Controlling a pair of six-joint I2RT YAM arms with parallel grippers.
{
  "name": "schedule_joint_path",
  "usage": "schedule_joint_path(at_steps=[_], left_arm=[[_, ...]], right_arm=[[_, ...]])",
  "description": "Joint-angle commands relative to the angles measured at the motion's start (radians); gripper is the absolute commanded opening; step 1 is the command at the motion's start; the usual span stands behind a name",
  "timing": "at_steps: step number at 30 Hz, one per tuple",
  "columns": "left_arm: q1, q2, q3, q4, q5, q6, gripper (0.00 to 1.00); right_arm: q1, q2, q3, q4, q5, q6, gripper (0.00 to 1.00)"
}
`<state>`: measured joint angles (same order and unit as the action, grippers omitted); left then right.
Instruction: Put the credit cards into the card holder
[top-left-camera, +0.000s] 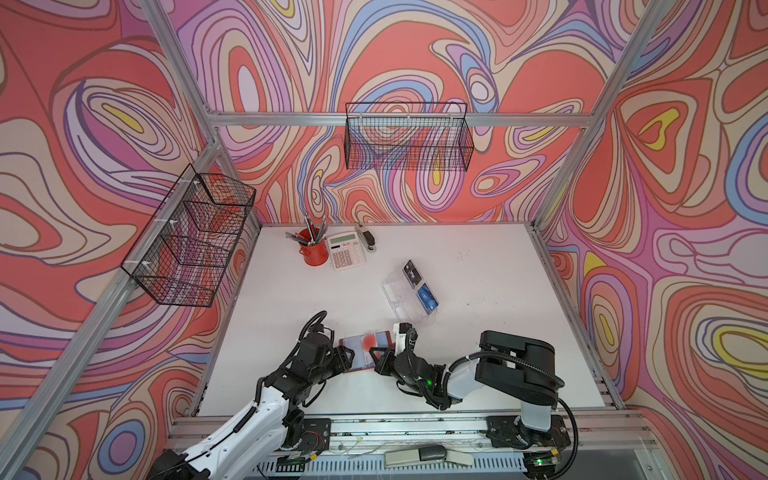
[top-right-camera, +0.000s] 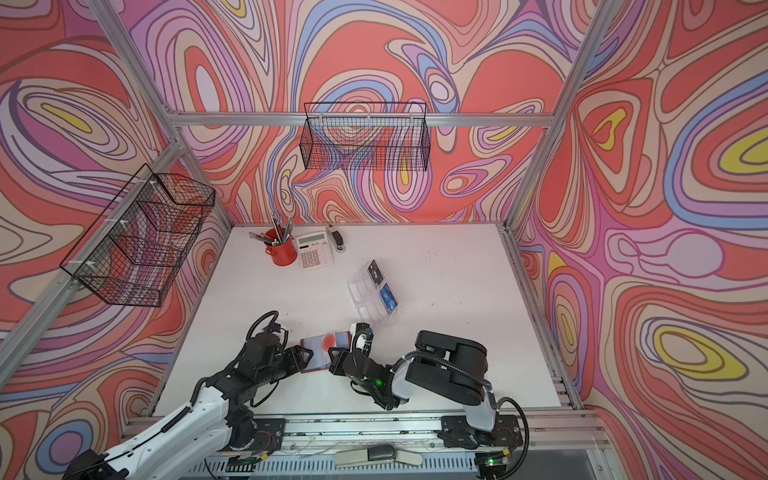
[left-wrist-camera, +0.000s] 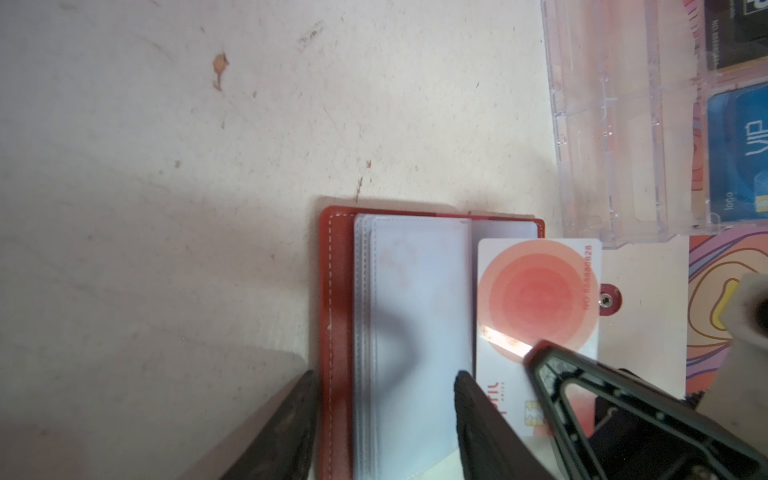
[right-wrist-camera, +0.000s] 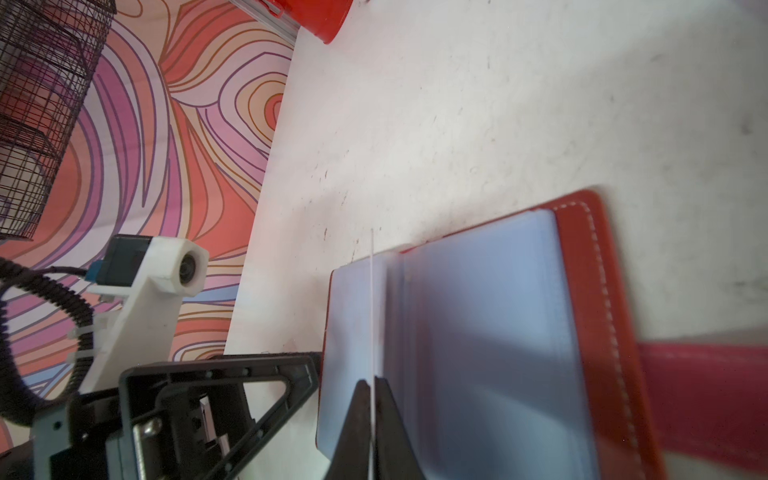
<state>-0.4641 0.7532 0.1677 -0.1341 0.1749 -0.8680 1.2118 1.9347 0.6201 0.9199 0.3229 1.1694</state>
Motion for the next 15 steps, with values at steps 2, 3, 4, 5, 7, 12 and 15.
schedule_joint_path(at_steps=[2, 3, 4, 5, 7, 12, 15], left_arm=[[-0.002, -0.014, 0.012, -0.009, -0.018, -0.008, 0.55], [-0.002, -0.015, 0.012, -0.009, -0.017, -0.009, 0.55], [-0.002, -0.017, 0.012, -0.008, -0.018, -0.009, 0.55], [-0.002, -0.018, 0.01, -0.006, -0.018, -0.009, 0.55], [-0.001, -0.018, 0.008, -0.006, -0.018, -0.011, 0.55], [-0.001, -0.011, 0.007, -0.001, -0.017, -0.011, 0.55], [-0.002, -0.002, 0.008, 0.004, -0.015, -0.011, 0.56]], right_arm=[[0.003, 0.023, 0.007, 0.005, 0.019, 0.017, 0.0], [0.002, 0.024, 0.009, 0.004, 0.02, 0.018, 0.0], [0.003, 0.026, 0.007, 0.004, 0.019, 0.021, 0.0], [0.003, 0.029, 0.009, 0.007, 0.017, 0.023, 0.0], [0.004, 0.04, 0.016, 0.012, 0.005, 0.024, 0.0], [0.007, 0.072, 0.041, 0.028, -0.021, 0.028, 0.0], [0.008, 0.078, 0.043, 0.027, -0.02, 0.036, 0.0]])
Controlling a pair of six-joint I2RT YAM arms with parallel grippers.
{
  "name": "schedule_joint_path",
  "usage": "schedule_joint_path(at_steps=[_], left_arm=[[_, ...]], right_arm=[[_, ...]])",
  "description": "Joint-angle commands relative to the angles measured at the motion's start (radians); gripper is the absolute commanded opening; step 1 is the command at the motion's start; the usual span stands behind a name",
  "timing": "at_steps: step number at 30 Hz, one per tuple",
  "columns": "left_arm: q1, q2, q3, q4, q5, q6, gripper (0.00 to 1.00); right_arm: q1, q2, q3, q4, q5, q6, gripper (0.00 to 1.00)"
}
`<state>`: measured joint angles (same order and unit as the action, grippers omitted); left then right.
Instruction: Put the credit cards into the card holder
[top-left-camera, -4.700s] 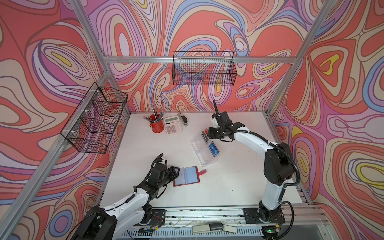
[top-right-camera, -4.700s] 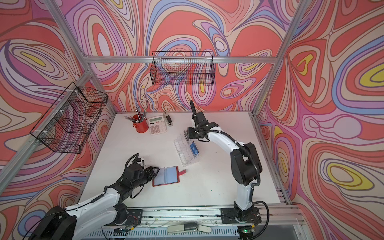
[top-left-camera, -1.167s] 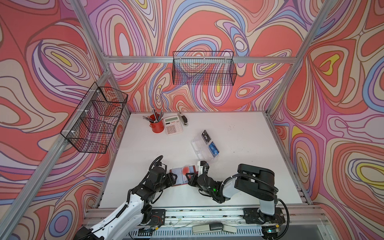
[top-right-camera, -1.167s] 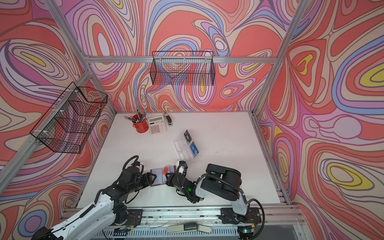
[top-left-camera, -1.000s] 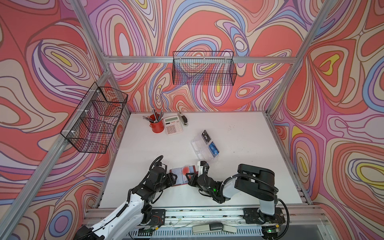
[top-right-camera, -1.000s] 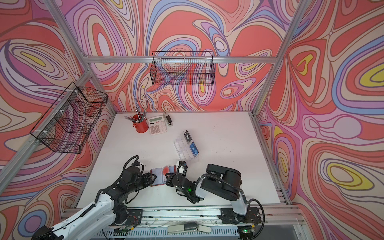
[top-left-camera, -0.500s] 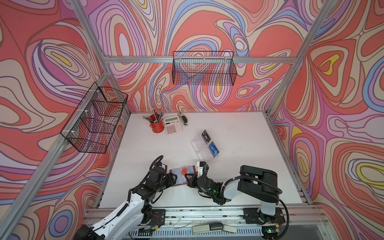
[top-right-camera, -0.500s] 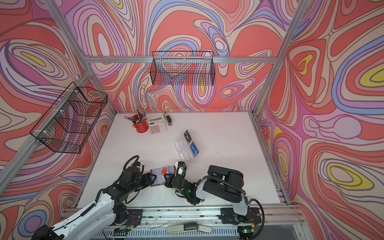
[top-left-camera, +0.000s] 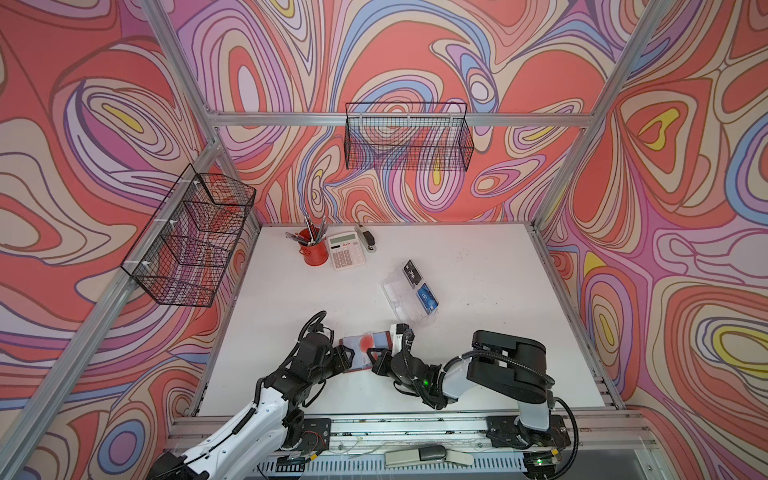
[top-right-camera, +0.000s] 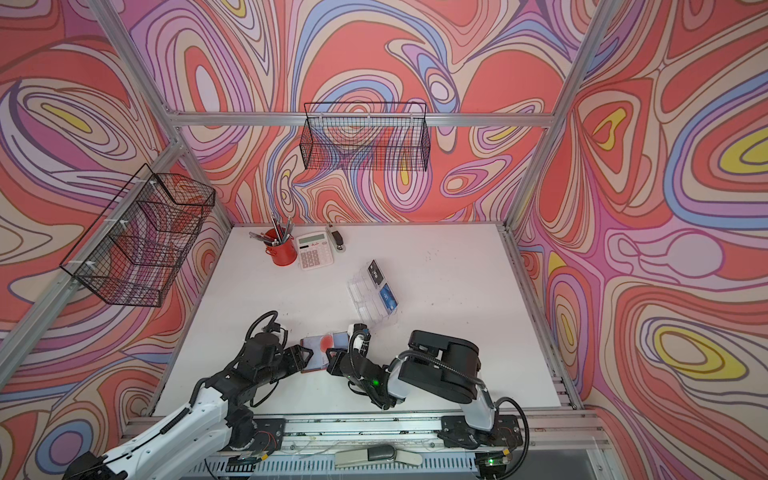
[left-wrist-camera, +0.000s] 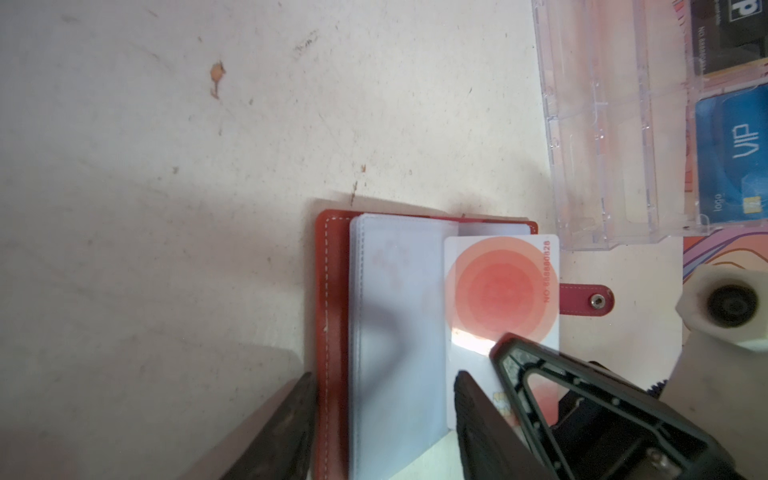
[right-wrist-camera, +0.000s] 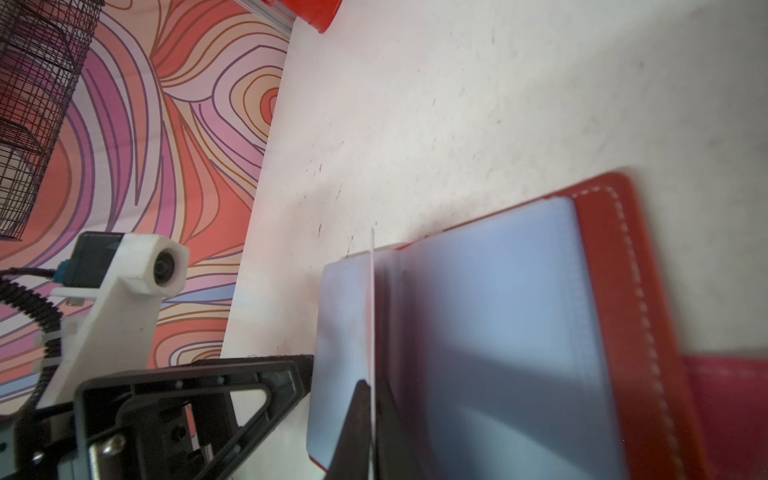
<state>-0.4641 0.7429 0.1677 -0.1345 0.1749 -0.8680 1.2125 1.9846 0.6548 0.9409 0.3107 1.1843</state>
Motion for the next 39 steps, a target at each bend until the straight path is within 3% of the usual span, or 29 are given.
schedule_joint_path(at_steps=[1, 14, 19, 23, 27, 30, 39], left_arm=[[-0.002, 0.011, 0.007, 0.006, -0.014, -0.012, 0.55], [-0.002, 0.014, 0.006, 0.018, 0.0, -0.009, 0.55], [-0.001, 0.005, 0.007, 0.011, 0.0, -0.008, 0.55], [-0.001, -0.003, 0.007, 0.005, -0.003, -0.009, 0.55], [-0.002, -0.015, 0.008, -0.002, -0.006, -0.009, 0.55], [-0.001, -0.025, 0.003, -0.002, -0.01, -0.012, 0.55], [-0.001, -0.015, -0.001, 0.007, -0.02, -0.015, 0.56]], right_arm=[[0.007, 0.028, 0.008, 0.004, -0.006, 0.024, 0.0], [0.021, 0.105, 0.067, -0.014, -0.017, 0.08, 0.0], [0.044, 0.071, 0.074, -0.101, 0.041, 0.081, 0.0], [0.046, -0.01, 0.1, -0.327, 0.123, 0.074, 0.25], [0.047, -0.083, 0.192, -0.647, 0.217, 0.053, 0.4], [0.046, -0.107, 0.228, -0.751, 0.246, 0.043, 0.48], [0.045, -0.067, 0.285, -0.762, 0.214, -0.01, 0.56]])
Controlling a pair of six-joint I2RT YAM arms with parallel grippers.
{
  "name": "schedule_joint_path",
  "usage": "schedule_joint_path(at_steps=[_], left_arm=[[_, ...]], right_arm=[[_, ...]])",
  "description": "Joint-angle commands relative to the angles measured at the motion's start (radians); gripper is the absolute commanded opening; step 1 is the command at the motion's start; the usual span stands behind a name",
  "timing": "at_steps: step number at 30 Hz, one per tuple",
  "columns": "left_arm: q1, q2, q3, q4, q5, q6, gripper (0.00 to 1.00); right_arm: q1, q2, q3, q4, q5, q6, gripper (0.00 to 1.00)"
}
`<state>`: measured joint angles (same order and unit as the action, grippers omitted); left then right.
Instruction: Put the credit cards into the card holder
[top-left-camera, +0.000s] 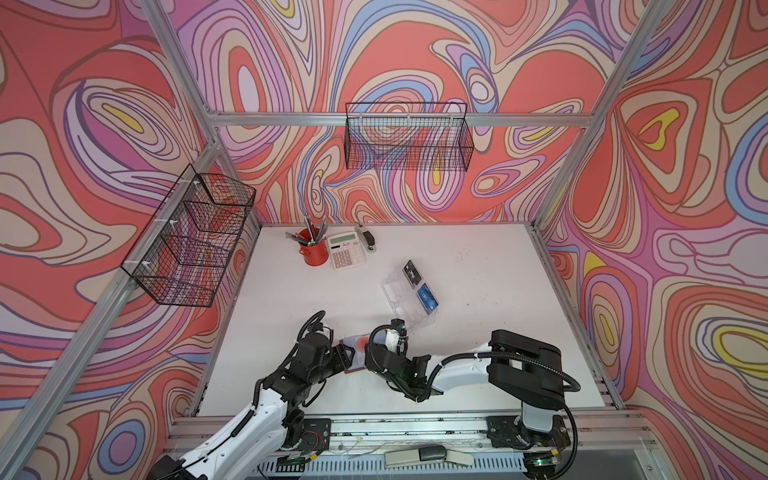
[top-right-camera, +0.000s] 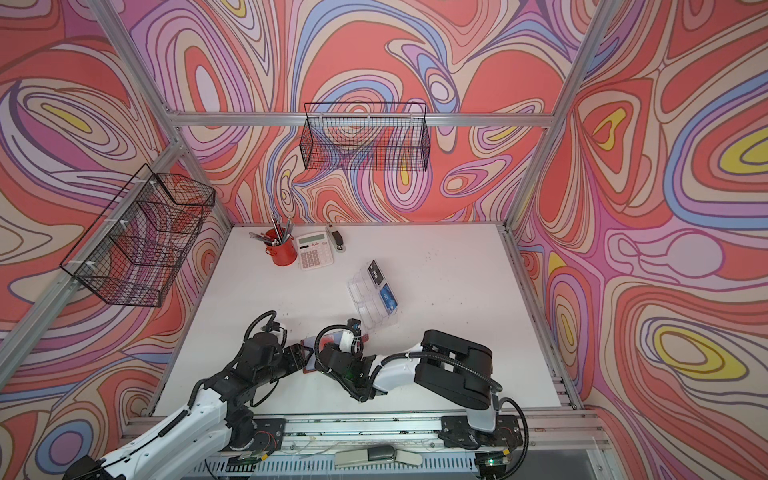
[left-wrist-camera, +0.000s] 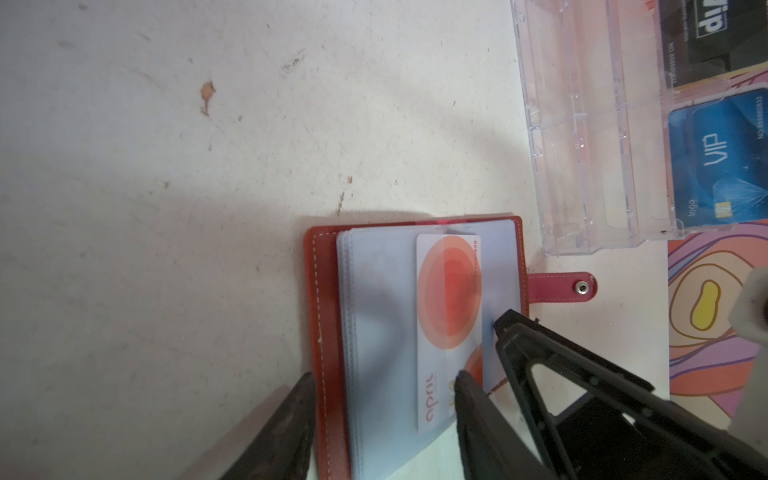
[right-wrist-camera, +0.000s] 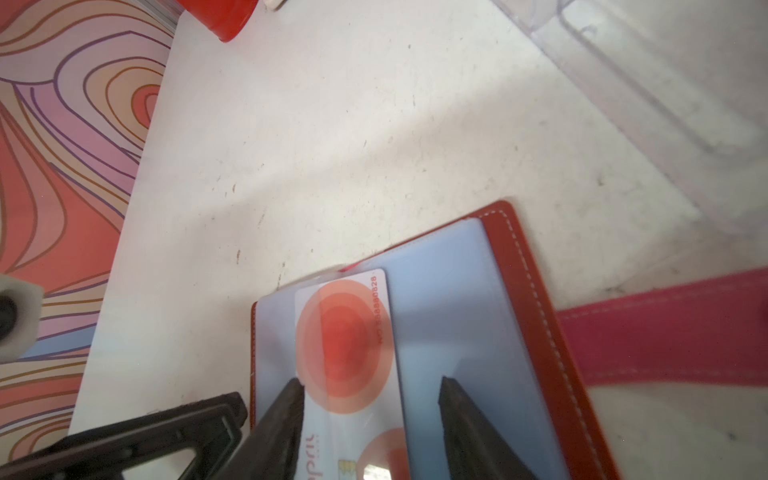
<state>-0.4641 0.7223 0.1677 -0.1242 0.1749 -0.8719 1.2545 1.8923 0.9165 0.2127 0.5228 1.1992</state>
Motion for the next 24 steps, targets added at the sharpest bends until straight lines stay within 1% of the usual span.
schedule_joint_path(at_steps=[1, 3, 5, 12, 20, 24], left_arm=[[-0.001, 0.009, 0.0, -0.002, -0.021, -0.012, 0.56], [-0.001, 0.02, 0.001, -0.002, -0.023, -0.016, 0.56], [-0.001, 0.032, 0.005, 0.001, -0.021, -0.015, 0.56], [-0.002, 0.056, 0.01, 0.012, -0.008, -0.013, 0.56], [-0.001, 0.045, 0.006, 0.012, -0.012, -0.015, 0.56], [-0.001, 0.042, 0.008, 0.005, -0.018, -0.012, 0.56]], right_arm=[[0.003, 0.033, 0.026, -0.008, -0.012, -0.04, 0.56], [0.003, 0.049, 0.036, 0.028, -0.046, -0.062, 0.53], [0.003, 0.066, 0.049, 0.055, -0.077, -0.078, 0.48], [0.003, 0.071, 0.038, 0.166, -0.129, -0.116, 0.35], [0.003, 0.076, 0.009, 0.294, -0.186, -0.14, 0.29], [0.002, 0.071, -0.001, 0.289, -0.178, -0.142, 0.28]])
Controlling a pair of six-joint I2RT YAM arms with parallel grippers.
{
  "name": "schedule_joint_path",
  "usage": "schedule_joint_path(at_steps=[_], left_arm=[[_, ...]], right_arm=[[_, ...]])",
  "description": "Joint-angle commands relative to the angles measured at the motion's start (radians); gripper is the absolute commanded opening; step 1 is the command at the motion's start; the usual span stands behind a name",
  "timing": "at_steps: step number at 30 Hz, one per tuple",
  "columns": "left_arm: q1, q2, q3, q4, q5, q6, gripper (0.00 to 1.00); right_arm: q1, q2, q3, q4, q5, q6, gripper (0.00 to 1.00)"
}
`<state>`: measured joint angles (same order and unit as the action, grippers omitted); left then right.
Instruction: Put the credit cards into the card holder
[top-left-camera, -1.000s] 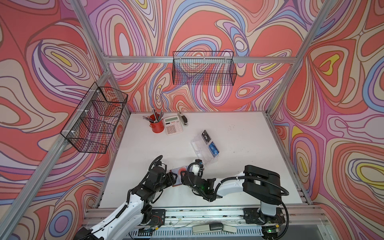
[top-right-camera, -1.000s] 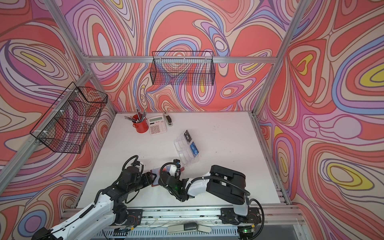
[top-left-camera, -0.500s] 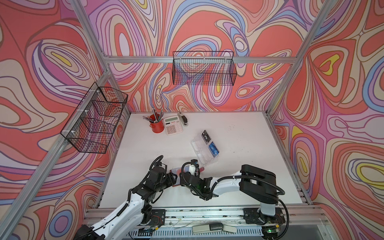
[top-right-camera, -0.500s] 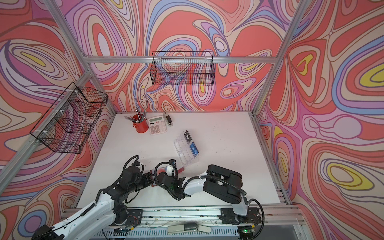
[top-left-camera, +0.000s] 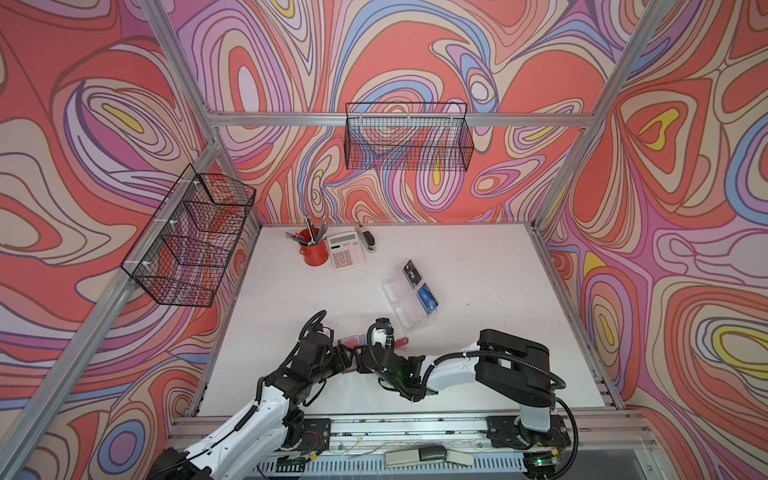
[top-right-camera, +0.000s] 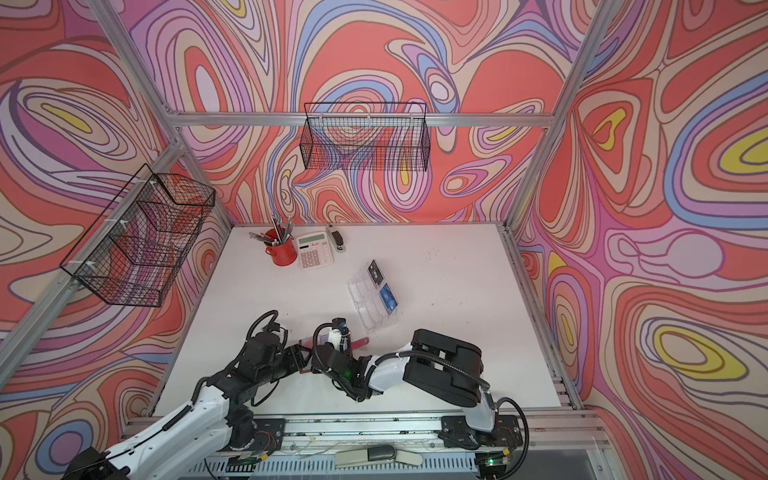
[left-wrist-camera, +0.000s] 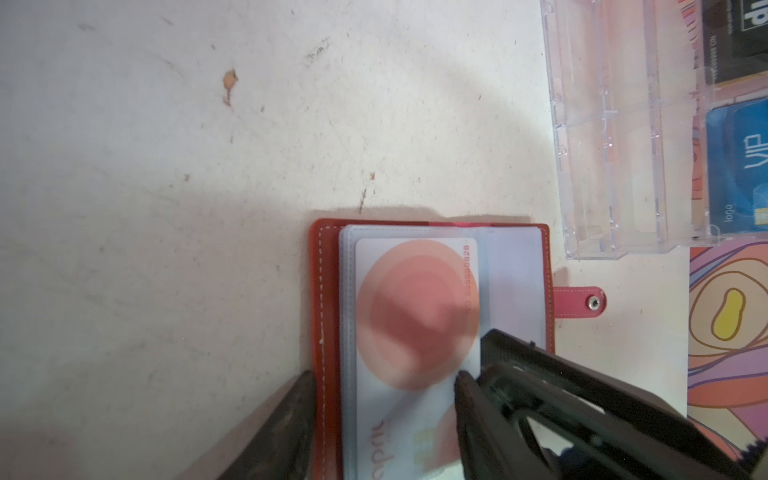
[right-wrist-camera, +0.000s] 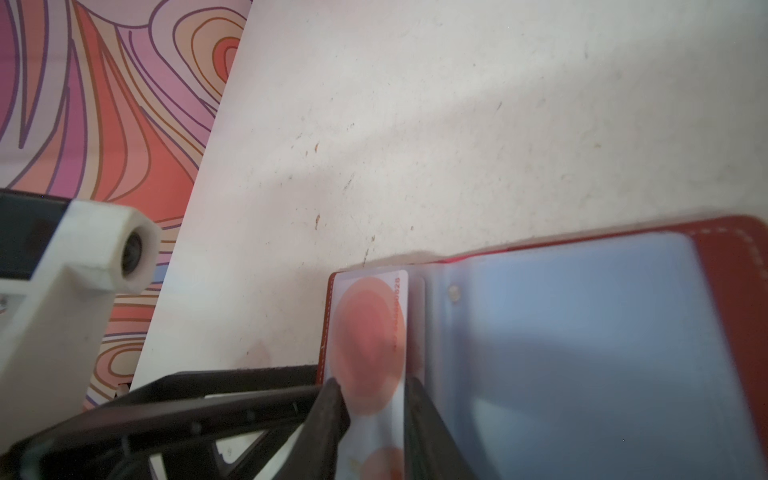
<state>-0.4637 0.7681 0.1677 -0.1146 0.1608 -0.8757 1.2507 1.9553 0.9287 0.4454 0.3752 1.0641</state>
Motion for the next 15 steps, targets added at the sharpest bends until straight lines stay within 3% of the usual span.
schedule_joint_path(at_steps=[1, 11, 15], left_arm=[[-0.003, -0.006, 0.011, -0.012, -0.009, -0.005, 0.56], [-0.002, -0.091, 0.028, -0.094, -0.085, 0.005, 0.56], [-0.001, -0.129, 0.018, -0.108, -0.095, 0.001, 0.55]], right_arm=[[0.007, -0.003, -0.024, 0.051, -0.019, -0.005, 0.28], [0.007, -0.288, -0.113, -0.248, 0.208, -0.019, 0.45], [-0.005, -0.345, -0.163, -0.294, 0.23, -0.002, 0.5]])
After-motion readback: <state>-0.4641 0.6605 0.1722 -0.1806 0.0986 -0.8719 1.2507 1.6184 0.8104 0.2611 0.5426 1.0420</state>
